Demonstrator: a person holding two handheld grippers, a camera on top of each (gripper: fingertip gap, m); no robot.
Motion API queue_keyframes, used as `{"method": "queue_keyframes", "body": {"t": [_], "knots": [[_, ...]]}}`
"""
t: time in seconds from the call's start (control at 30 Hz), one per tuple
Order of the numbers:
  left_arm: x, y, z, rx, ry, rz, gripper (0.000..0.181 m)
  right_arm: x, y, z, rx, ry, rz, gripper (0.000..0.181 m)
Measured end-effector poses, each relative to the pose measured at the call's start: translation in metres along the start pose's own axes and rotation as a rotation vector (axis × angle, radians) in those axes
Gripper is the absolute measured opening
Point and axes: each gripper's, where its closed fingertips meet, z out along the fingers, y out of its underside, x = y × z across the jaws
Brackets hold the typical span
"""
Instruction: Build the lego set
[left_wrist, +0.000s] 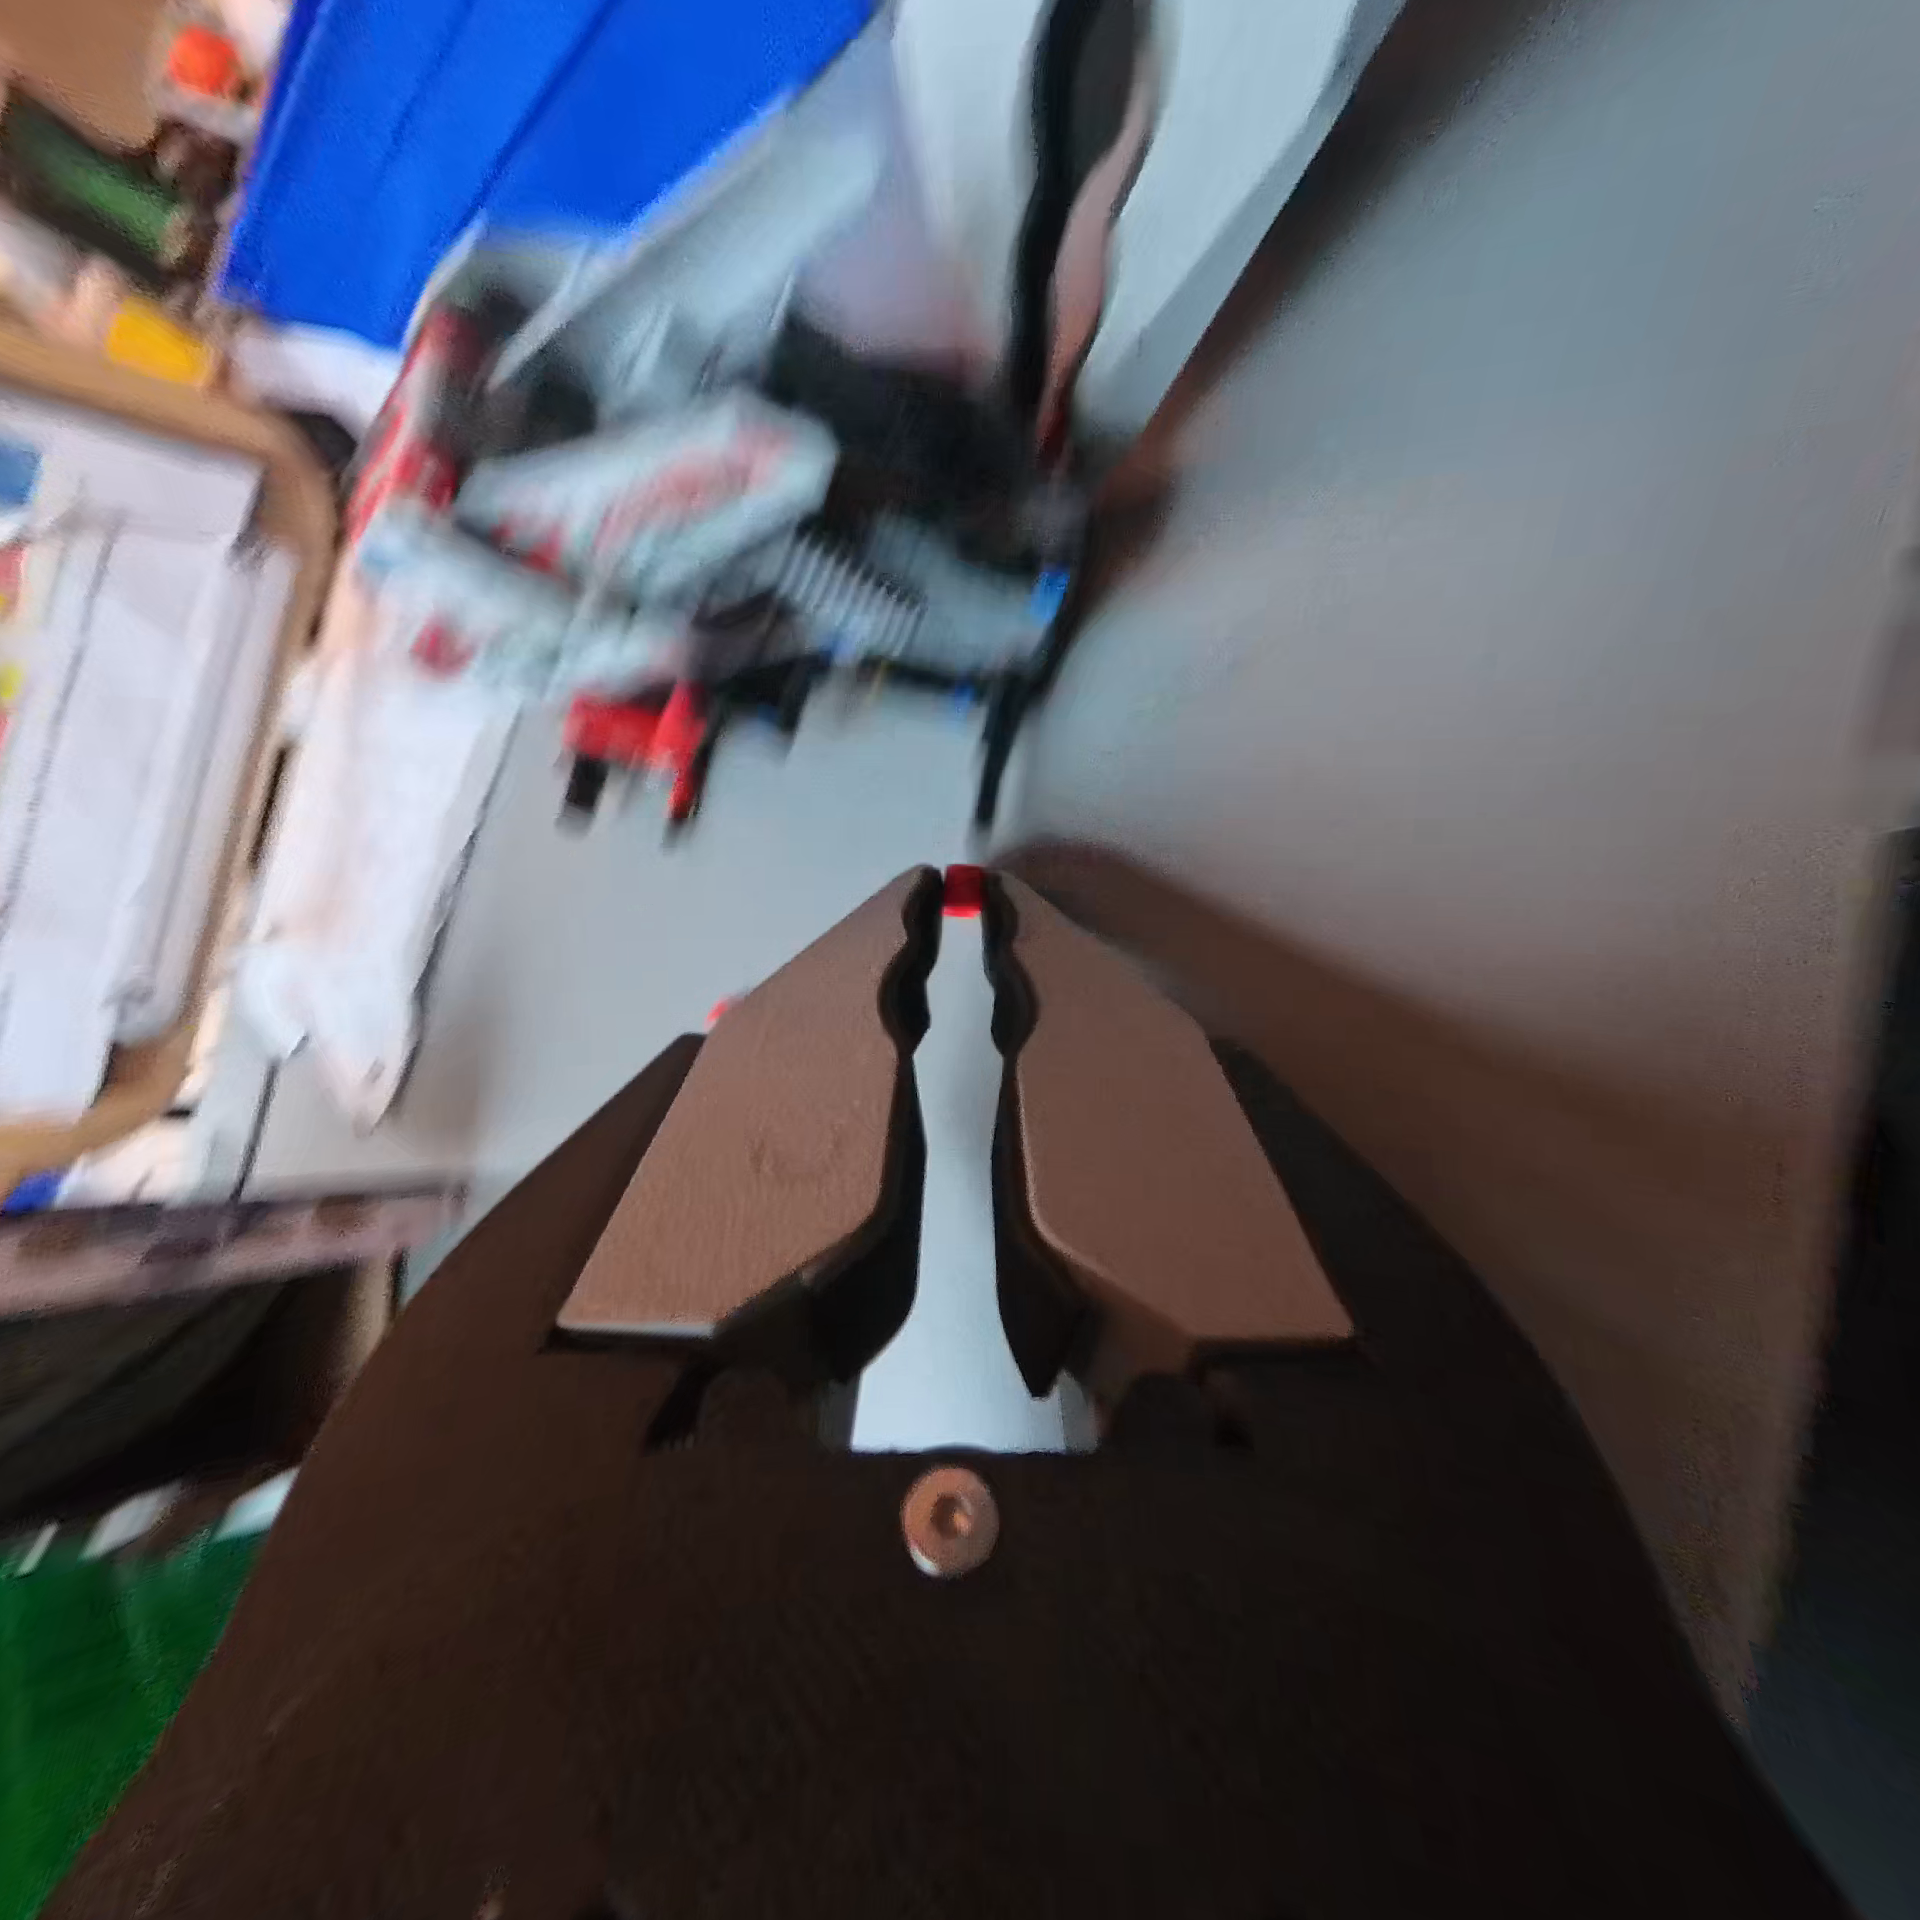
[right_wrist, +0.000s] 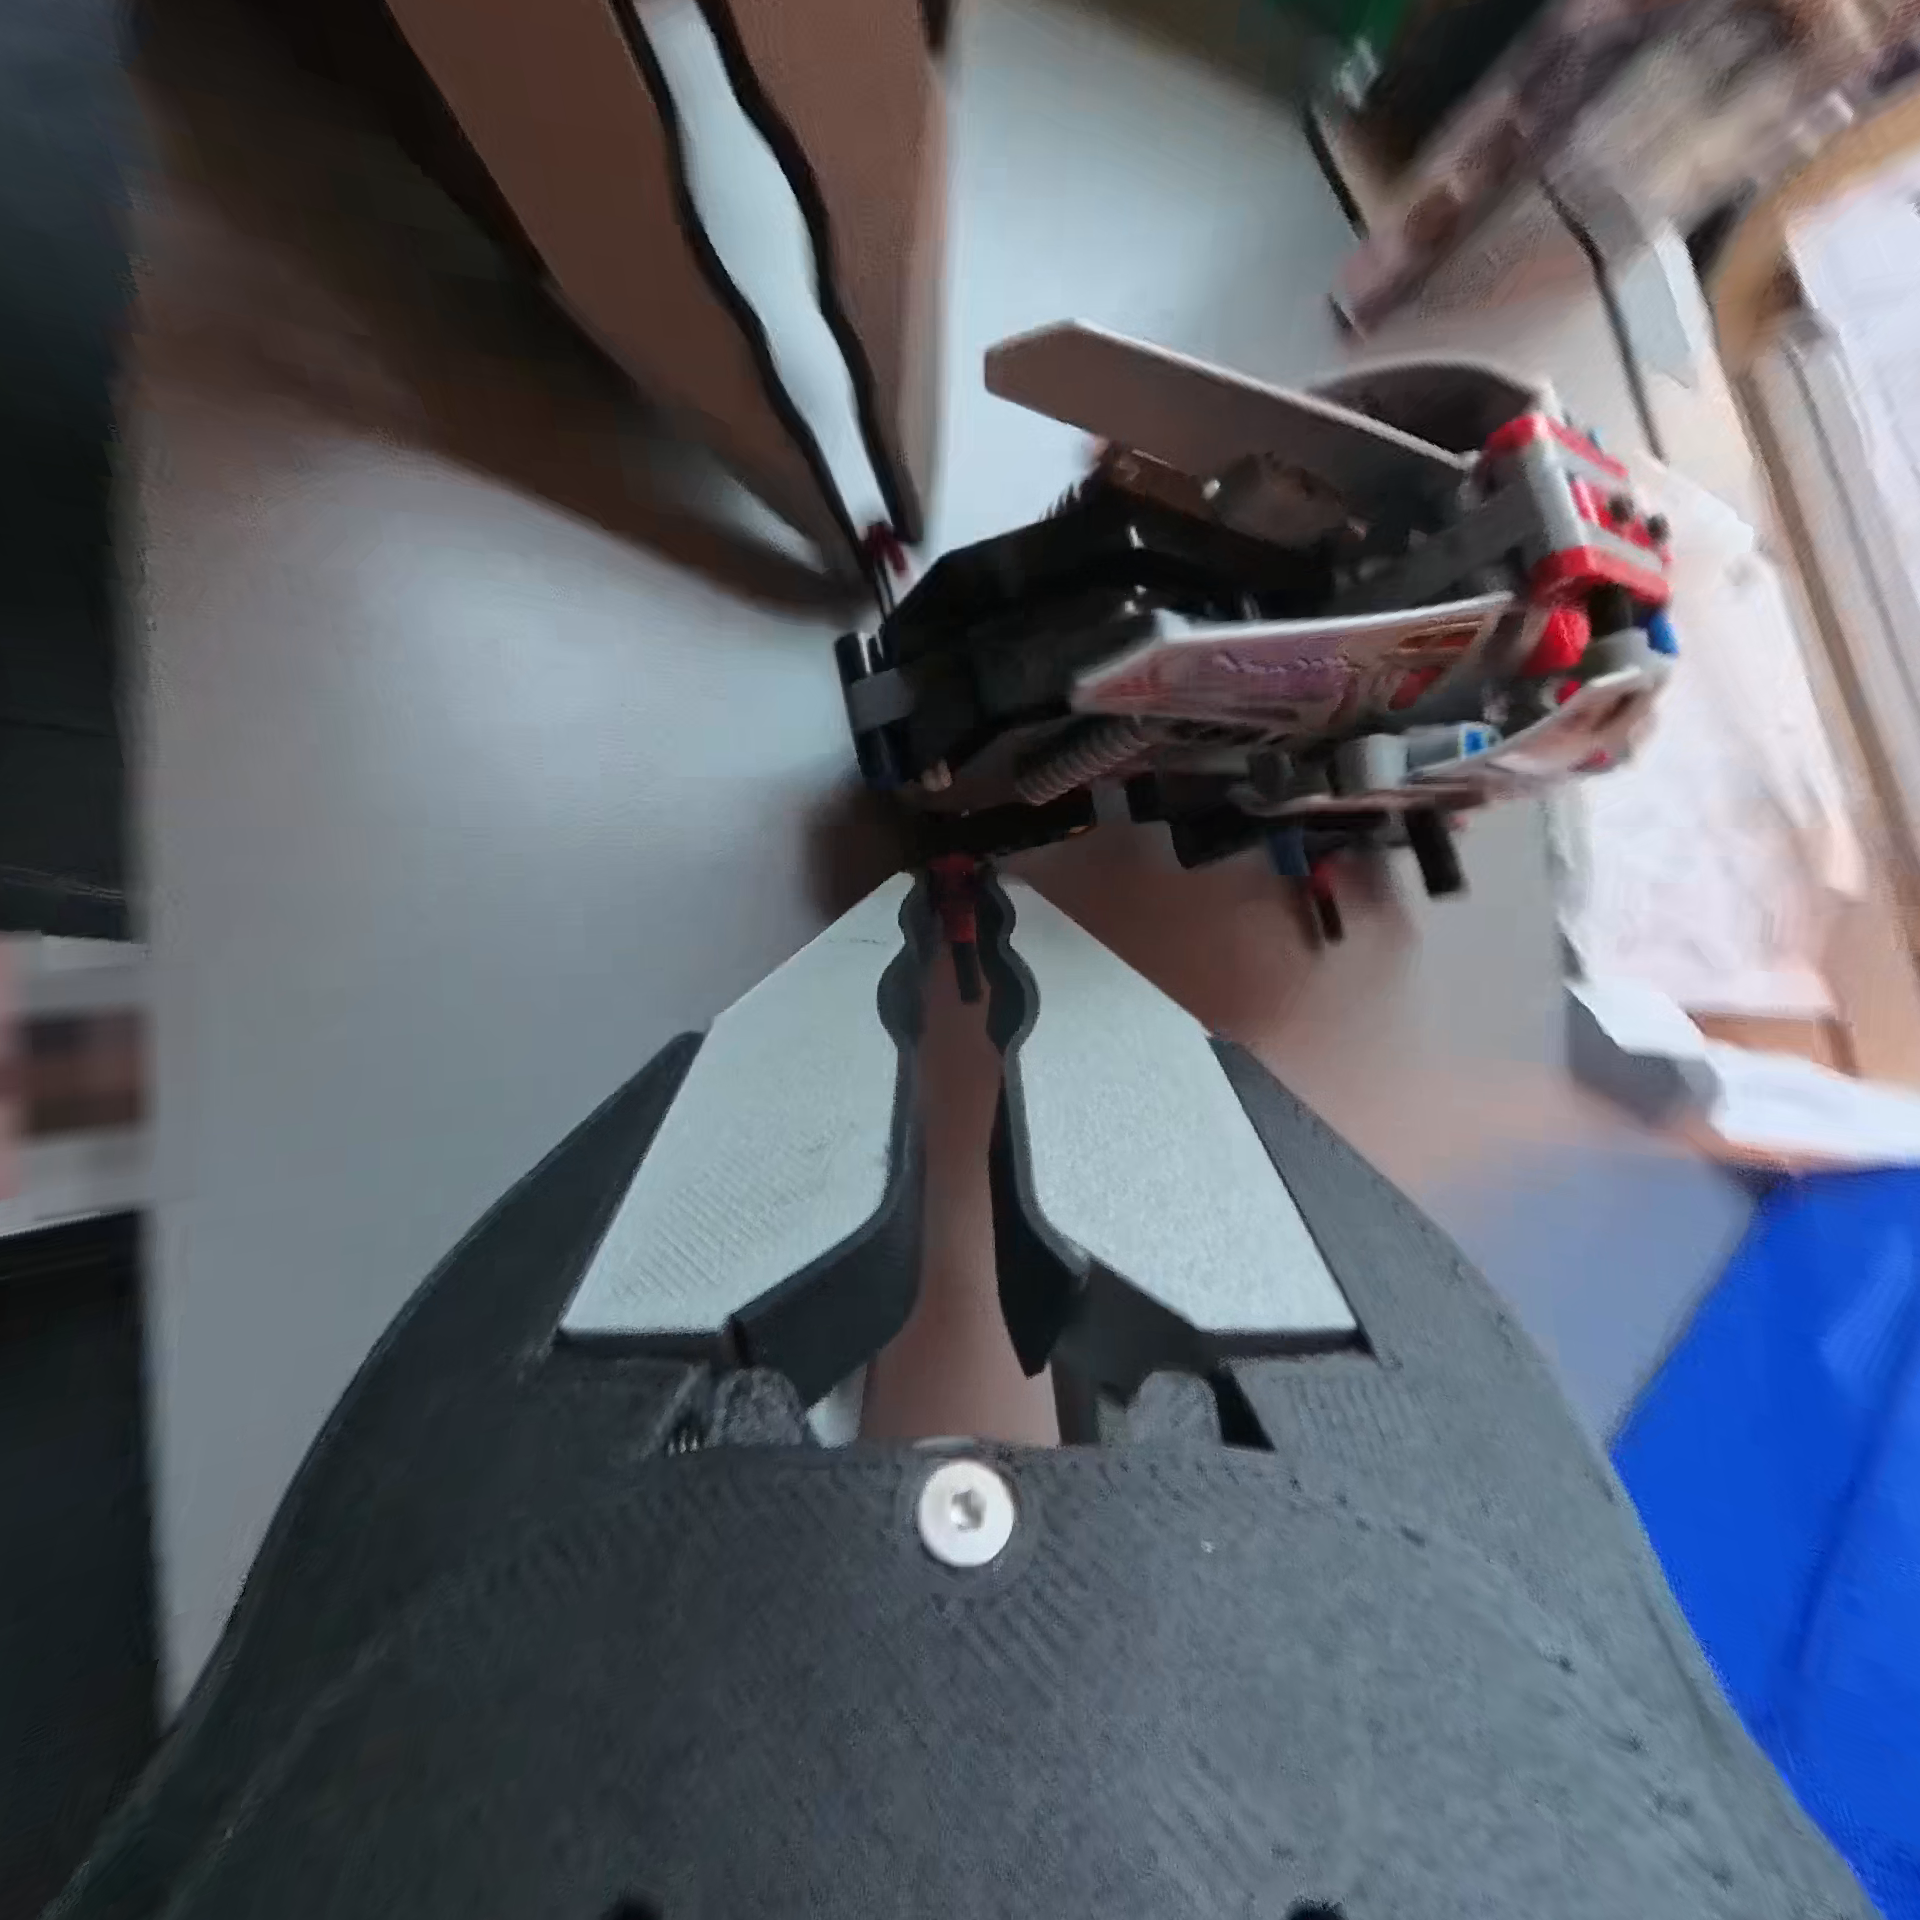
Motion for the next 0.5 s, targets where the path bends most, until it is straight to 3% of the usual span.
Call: {"method": "queue_keyframes", "body": {"t": [0.07,0.13,0.23,0.37,0.5], "knots": [[-0.018,0.029,-0.011,-0.041,-0.015,-0.09,0.006,0.011,0.012,-0.009,0.006,0.004,0.06,0.005],[-0.011,0.023,-0.022,0.039,0.08,-0.13,0.006,0.013,0.007,-0.014,0.07,-0.043,0.115,0.005],[-0.01,0.027,-0.017,-0.013,0.004,-0.054,0.006,0.011,0.004,-0.013,0.078,-0.04,0.086,0.006],[-0.015,0.017,-0.008,-0.008,-0.088,0.02,0.009,-0.006,0.001,-0.01,0.07,-0.087,-0.011,0.006],[0.002,-0.013,-0.005,0.084,0.018,-0.003,0.026,-0.012,-0.005,-0.011,0.096,-0.117,-0.022,0.006]]}}
